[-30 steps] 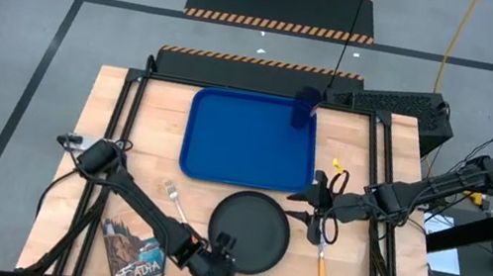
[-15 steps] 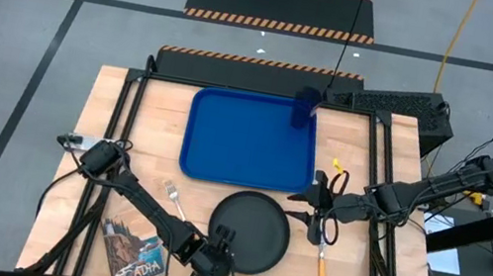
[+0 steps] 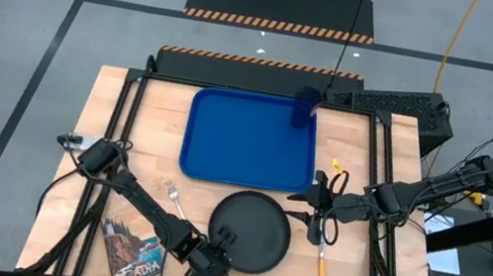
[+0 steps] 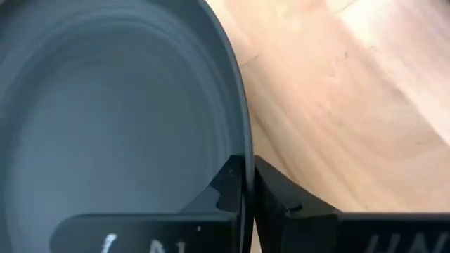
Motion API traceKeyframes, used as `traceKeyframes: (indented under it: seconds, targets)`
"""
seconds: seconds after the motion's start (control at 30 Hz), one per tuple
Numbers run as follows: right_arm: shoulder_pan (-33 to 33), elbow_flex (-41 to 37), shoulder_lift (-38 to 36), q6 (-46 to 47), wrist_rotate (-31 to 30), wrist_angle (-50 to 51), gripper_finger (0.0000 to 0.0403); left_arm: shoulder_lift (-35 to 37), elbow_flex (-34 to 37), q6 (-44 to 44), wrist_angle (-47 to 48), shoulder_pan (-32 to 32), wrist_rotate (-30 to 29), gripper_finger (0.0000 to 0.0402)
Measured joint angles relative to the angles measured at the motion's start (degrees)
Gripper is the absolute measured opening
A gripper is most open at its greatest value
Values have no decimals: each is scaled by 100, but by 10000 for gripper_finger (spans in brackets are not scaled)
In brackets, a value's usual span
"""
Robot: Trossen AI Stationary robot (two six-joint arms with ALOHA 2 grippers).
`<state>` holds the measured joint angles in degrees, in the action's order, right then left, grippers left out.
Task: Pick and place plate/cup/fork/spoon on tray
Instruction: Put the black plate on the blue serving tray to the bottom of the violet cup
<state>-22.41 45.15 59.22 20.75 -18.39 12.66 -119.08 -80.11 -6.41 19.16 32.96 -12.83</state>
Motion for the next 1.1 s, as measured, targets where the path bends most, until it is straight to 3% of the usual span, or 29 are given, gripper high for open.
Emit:
traceKeyframes:
  seconds: [0.27, 0.7, 0.9, 1.1]
  targets:
    - [-93, -3, -28, -152, 8, 443, 176, 769, 5, -206, 507, 19, 185, 9]
    - [-395, -7, -303, -66, -352, 633, 176, 2181, 3, -1462, 988, -307, -511, 16]
    - [-535, -2, -546, -42, -692, 731, 176, 2431, 5, -1644, 1136, -723, -566, 9]
    - [-541, 0, -825, -213, -753, 903, 176, 2238, 5, -1622, 1102, -1159, -735, 14]
